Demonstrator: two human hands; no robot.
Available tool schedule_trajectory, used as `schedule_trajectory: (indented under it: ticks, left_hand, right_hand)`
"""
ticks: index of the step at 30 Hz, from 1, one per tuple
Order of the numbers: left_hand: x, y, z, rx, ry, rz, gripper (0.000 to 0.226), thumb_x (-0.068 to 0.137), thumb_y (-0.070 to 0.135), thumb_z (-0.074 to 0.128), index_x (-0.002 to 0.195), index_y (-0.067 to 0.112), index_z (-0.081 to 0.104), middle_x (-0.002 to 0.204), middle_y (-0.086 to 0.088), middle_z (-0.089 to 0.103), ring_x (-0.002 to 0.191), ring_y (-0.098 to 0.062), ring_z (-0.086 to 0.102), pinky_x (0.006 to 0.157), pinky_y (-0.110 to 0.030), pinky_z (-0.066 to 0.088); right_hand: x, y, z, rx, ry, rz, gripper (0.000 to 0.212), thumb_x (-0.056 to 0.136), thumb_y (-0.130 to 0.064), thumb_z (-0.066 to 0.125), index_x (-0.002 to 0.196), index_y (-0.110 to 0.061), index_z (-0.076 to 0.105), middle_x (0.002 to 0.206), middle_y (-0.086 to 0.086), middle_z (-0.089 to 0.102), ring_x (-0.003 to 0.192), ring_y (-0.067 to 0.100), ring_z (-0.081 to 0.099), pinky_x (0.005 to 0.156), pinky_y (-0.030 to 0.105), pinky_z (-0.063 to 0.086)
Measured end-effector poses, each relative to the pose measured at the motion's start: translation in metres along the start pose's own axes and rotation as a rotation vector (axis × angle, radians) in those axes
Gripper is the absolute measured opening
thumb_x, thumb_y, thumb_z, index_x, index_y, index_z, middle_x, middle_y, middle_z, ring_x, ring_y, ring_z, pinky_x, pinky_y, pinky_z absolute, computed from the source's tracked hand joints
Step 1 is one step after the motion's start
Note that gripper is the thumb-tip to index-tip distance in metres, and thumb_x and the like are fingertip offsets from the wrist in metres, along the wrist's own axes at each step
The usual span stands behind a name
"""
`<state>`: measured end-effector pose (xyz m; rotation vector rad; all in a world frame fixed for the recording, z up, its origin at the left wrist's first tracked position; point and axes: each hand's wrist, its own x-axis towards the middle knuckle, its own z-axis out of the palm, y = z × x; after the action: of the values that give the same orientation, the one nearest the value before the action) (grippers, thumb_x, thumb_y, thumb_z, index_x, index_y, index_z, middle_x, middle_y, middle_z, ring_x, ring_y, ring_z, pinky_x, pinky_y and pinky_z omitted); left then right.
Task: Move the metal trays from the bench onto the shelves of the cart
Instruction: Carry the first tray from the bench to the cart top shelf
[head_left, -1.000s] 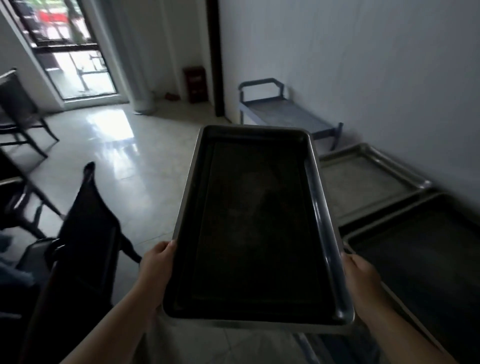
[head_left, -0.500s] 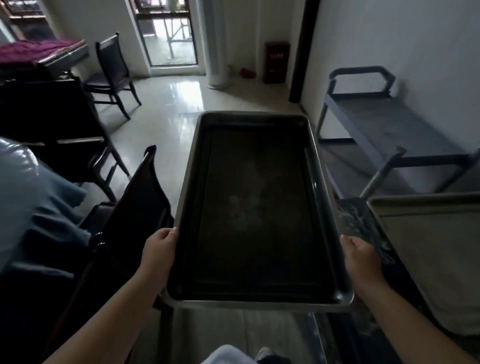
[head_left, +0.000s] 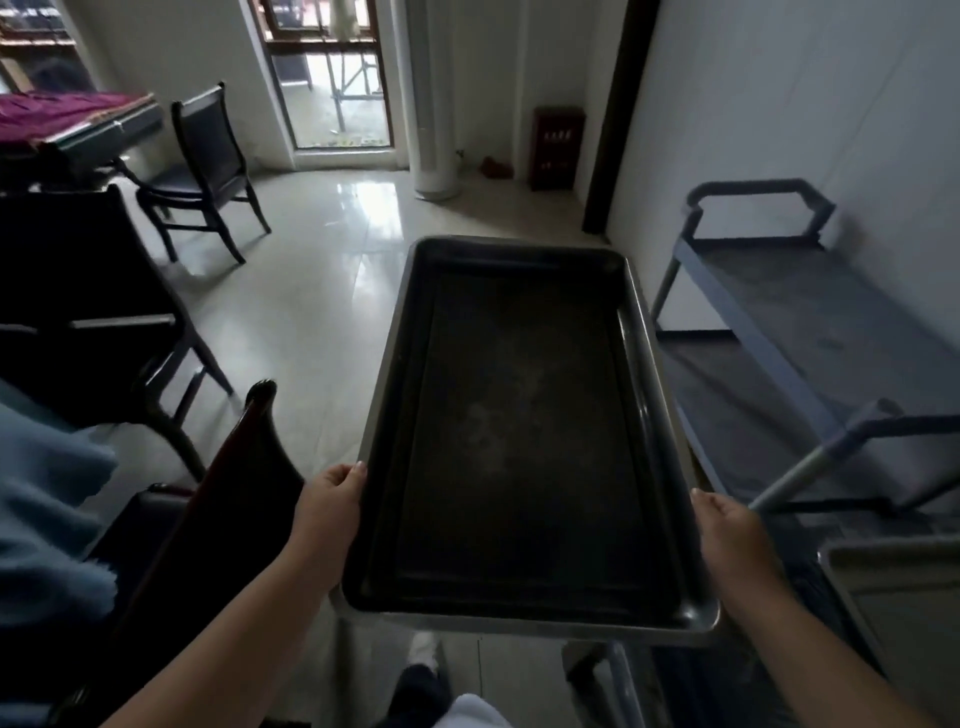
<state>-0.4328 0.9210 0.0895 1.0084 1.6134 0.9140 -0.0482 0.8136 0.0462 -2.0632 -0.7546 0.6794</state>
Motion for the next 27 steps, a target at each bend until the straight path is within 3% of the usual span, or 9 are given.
schedule_trajectory:
  ticks: [4, 8, 12, 15, 20, 27]
  left_hand:
    - [0.081, 0.038, 0.036, 0.087, -0.11, 0.028, 0.03, 0.103, 0.026, 0.054, 0.091, 0.005, 0.072, 0.091, -0.024, 0.073, 0.091, -0.043, 0.069, 0.085, -0.059, 0.056]
    - [0.145, 0.079, 0.078, 0.183, -0.257, 0.051, 0.028, 0.099, 0.028, 0.058, 0.086, 0.009, 0.073, 0.085, -0.021, 0.073, 0.083, -0.039, 0.07, 0.075, -0.056, 0.059]
    - [0.196, 0.114, 0.14, 0.31, -0.383, 0.105, 0.031, 0.098, 0.031, 0.059, 0.083, 0.008, 0.072, 0.085, -0.024, 0.072, 0.077, -0.038, 0.069, 0.072, -0.055, 0.057]
    - [0.227, 0.134, 0.198, 0.369, -0.448, 0.142, 0.032, 0.098, 0.032, 0.059, 0.08, 0.01, 0.072, 0.075, -0.019, 0.071, 0.063, -0.026, 0.063, 0.065, -0.05, 0.055]
    - [0.266, 0.158, 0.297, 0.401, -0.554, 0.16, 0.028, 0.098, 0.025, 0.061, 0.078, 0.009, 0.073, 0.07, -0.015, 0.07, 0.063, -0.025, 0.062, 0.063, -0.042, 0.053]
    - [0.306, 0.195, 0.4, 0.497, -0.668, 0.199, 0.032, 0.095, 0.037, 0.06, 0.076, 0.016, 0.075, 0.067, -0.009, 0.074, 0.065, -0.031, 0.072, 0.064, -0.054, 0.06]
  right_hand:
    - [0.035, -0.013, 0.018, 0.041, 0.128, 0.093, 0.041, 0.099, -0.037, 0.049, 0.084, -0.002, 0.066, 0.079, 0.026, 0.065, 0.069, 0.033, 0.063, 0.058, 0.031, 0.044]
    - [0.059, -0.022, 0.027, 0.045, 0.263, 0.185, 0.034, 0.099, -0.032, 0.051, 0.085, -0.007, 0.067, 0.073, 0.008, 0.064, 0.07, 0.024, 0.058, 0.069, 0.039, 0.046]
    - [0.082, -0.024, 0.021, 0.091, 0.383, 0.313, 0.034, 0.097, -0.033, 0.052, 0.071, -0.014, 0.062, 0.065, 0.006, 0.06, 0.061, 0.022, 0.053, 0.058, 0.034, 0.04]
    - [0.11, -0.021, 0.01, 0.087, 0.464, 0.357, 0.04, 0.096, -0.028, 0.053, 0.06, -0.011, 0.057, 0.051, 0.003, 0.049, 0.053, 0.023, 0.046, 0.054, 0.035, 0.037]
    - [0.168, -0.003, -0.012, 0.099, 0.576, 0.424, 0.038, 0.093, -0.031, 0.054, 0.06, -0.013, 0.059, 0.048, -0.003, 0.052, 0.052, 0.022, 0.05, 0.053, 0.033, 0.037]
    - [0.237, 0.004, -0.038, 0.136, 0.623, 0.5, 0.038, 0.096, -0.033, 0.052, 0.066, -0.011, 0.061, 0.062, 0.009, 0.062, 0.063, 0.029, 0.059, 0.061, 0.038, 0.044]
